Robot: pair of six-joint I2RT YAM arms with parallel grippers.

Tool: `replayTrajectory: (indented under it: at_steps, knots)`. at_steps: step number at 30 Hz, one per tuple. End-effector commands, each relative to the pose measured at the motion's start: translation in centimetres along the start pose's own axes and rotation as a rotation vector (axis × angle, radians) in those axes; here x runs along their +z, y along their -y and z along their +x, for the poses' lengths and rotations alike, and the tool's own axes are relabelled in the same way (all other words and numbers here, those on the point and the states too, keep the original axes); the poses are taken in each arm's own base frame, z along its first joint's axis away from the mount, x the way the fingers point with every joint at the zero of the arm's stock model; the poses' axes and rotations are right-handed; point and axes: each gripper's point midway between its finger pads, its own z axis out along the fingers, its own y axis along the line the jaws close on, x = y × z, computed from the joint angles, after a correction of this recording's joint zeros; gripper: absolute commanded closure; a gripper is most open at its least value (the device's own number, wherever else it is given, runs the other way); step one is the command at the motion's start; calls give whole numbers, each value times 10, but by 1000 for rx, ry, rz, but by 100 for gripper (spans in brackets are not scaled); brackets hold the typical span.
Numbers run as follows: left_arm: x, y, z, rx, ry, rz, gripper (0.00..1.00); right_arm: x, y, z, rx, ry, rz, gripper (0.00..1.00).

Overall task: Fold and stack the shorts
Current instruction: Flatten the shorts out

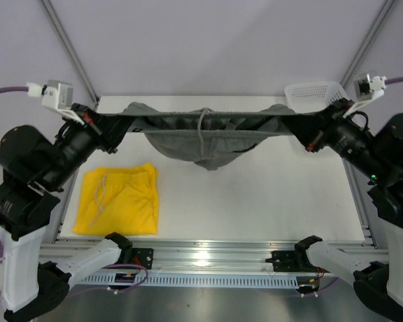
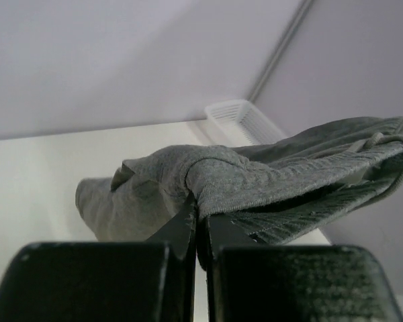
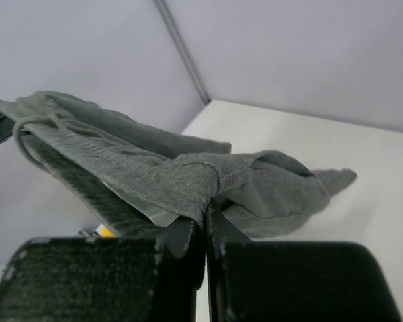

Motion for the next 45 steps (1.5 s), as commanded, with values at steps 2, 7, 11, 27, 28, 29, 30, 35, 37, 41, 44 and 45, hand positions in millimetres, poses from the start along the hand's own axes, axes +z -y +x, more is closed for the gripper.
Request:
replayTrajectory:
  at_steps: [2, 7, 11, 27, 28, 29, 30, 35, 37, 41, 44, 45]
  knots:
    - [-34, -2, -28, 8, 139, -10, 100, -50, -17, -34, -38, 142, -19, 100]
    - [-39, 8, -40, 0, 147, 19, 100, -61, -17, -40, -23, 133, 18, 100]
    - [-4, 5, -32, -5, 58, -15, 100, -15, 20, -17, 7, -19, 165, 100]
    - [168, -148, 278, -131, -505, -432, 100, 112, 208, 223, 335, -381, 456, 100]
    - [177, -156, 283, -143, -504, -458, 100, 120, 217, 227, 346, -372, 469, 100]
    - [189, -169, 302, -147, -547, -490, 100, 125, 224, 231, 350, -376, 481, 100]
    - [193, -181, 311, -153, -565, -519, 100, 133, 240, 245, 369, -402, 509, 100]
    - [255, -202, 287, -163, -507, -525, 100, 179, 287, 231, 385, -368, 561, 100]
    - [289, -216, 276, -165, -499, -531, 100, 200, 317, 250, 415, -412, 593, 100]
    - [348, -244, 281, -219, -523, -521, 94, 267, 364, 221, 459, -337, 569, 88]
    - [377, -269, 269, -296, -475, -550, 2, 295, 404, 235, 492, -323, 644, 7]
    - [374, -283, 271, -323, -477, -565, 1, 303, 405, 207, 471, -267, 637, 1]
